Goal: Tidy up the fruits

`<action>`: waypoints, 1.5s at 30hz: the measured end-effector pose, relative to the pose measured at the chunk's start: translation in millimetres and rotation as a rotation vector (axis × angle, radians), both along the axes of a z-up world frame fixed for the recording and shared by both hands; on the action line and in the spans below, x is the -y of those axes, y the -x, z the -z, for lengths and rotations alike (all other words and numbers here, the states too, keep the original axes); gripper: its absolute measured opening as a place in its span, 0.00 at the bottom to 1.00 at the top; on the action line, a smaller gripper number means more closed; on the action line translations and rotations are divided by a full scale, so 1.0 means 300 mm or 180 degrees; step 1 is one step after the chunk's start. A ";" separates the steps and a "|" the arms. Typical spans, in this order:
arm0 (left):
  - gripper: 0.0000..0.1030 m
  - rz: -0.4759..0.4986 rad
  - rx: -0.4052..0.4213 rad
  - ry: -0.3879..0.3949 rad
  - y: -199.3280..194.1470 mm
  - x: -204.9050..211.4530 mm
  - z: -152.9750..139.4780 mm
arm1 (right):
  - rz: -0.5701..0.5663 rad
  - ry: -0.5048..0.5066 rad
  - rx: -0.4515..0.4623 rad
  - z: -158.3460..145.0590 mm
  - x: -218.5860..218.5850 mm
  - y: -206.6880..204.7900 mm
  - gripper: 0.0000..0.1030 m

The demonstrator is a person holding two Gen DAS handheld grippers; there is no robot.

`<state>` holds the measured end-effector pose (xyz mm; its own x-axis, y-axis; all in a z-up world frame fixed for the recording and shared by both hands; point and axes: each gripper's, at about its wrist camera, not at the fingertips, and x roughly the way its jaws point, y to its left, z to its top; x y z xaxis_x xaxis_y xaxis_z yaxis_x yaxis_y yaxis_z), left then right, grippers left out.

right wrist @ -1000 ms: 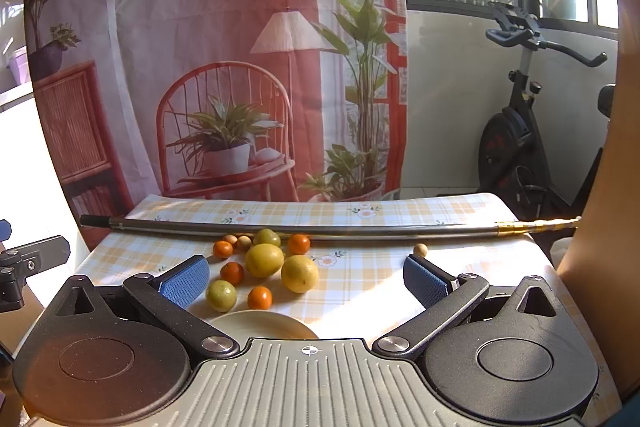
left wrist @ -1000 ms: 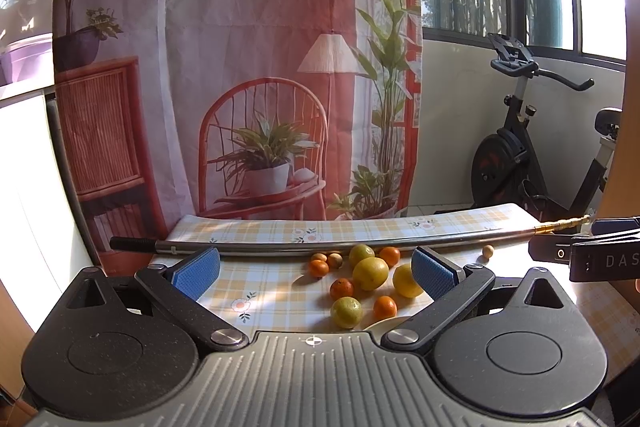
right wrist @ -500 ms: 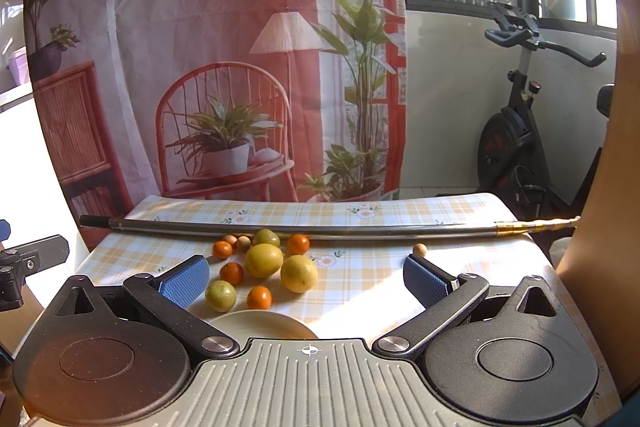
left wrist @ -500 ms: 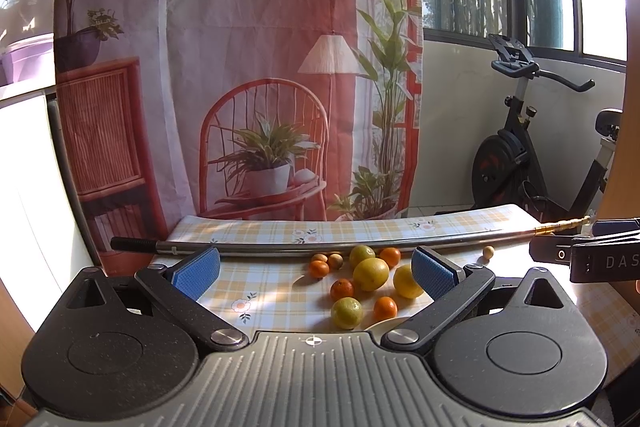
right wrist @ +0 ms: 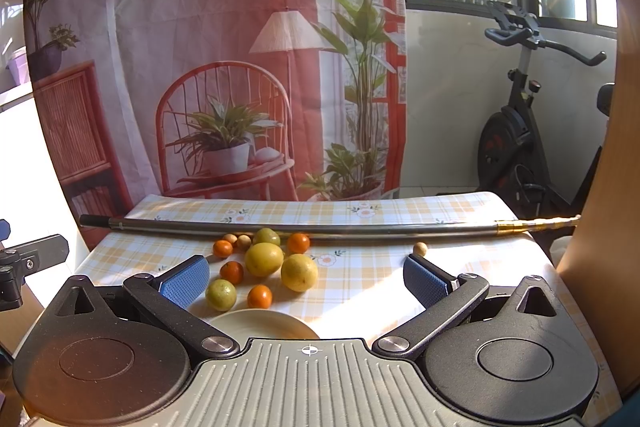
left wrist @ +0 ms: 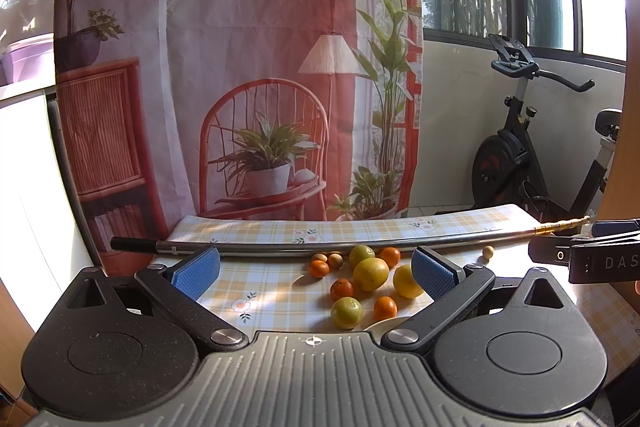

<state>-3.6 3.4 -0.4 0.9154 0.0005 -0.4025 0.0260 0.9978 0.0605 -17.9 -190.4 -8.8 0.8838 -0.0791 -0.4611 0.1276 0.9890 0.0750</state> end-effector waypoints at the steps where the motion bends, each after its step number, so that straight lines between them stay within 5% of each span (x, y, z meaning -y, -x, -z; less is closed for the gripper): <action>1: 1.00 0.0000 0.0000 0.0000 0.000 0.000 0.000 | -0.0001 -0.0001 0.0000 0.000 0.000 0.000 1.00; 29: 1.00 -0.0060 -0.0029 0.0113 -0.008 -0.015 0.003 | 0.0049 -0.0061 0.0040 -0.004 0.018 0.014 1.00; 39: 1.00 -0.0264 0.0108 0.0108 -0.081 -0.088 0.009 | -0.0156 0.0054 0.0413 0.017 0.080 -0.074 1.00; 45: 1.00 -0.0302 0.0016 -0.0009 -0.143 -0.112 0.060 | -0.0316 -0.0010 0.0278 0.074 0.127 -0.190 1.00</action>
